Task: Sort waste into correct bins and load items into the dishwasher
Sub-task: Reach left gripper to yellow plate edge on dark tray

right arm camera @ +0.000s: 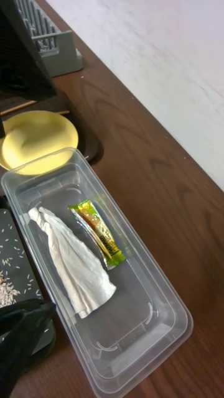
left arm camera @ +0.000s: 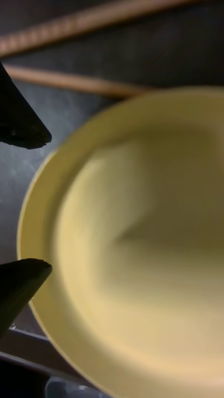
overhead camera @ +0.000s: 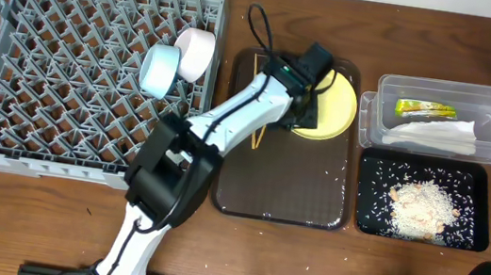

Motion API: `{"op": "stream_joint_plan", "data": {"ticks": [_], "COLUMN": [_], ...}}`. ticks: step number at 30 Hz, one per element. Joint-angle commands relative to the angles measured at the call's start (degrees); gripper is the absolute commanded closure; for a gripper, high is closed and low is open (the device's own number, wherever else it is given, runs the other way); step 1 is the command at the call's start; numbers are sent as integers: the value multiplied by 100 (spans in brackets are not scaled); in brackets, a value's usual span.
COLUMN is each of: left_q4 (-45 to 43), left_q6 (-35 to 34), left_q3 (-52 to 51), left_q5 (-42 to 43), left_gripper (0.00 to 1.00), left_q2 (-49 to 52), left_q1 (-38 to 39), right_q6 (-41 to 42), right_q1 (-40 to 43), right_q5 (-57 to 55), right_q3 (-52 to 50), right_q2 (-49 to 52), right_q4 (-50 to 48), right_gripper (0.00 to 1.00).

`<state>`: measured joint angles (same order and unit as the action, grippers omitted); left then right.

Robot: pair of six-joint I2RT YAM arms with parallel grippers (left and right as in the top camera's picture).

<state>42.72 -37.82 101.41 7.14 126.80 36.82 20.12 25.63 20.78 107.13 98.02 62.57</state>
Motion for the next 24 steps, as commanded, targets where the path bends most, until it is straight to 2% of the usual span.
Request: {"op": "stream_joint_plan", "data": {"ticks": [1, 4, 20, 23, 24], "left_q4": [-81, -103, 92, 94, 96], "left_q6": [-352, -350, -450, -450, -450], "left_q3": [103, 98, -2, -2, -2], "left_q5": [-7, -9, -4, -4, -4], "left_gripper": [46, 50, 53, 76, 81], "left_q2": [197, 282, 400, 400, 400], "left_q1": [52, 79, 179, 179, 179], "right_q6": [-90, -90, -90, -90, -90], "right_q1": [-37, -37, -37, -37, -37], "right_q5": [-20, -20, -20, -20, -20], "right_q3": [63, 63, 63, 63, 63], "right_q2": [-61, -61, -61, -61, -61], "right_q4": [7, 7, 7, 7, 7], "right_gripper": [1, 1, 1, 1, 1]}}
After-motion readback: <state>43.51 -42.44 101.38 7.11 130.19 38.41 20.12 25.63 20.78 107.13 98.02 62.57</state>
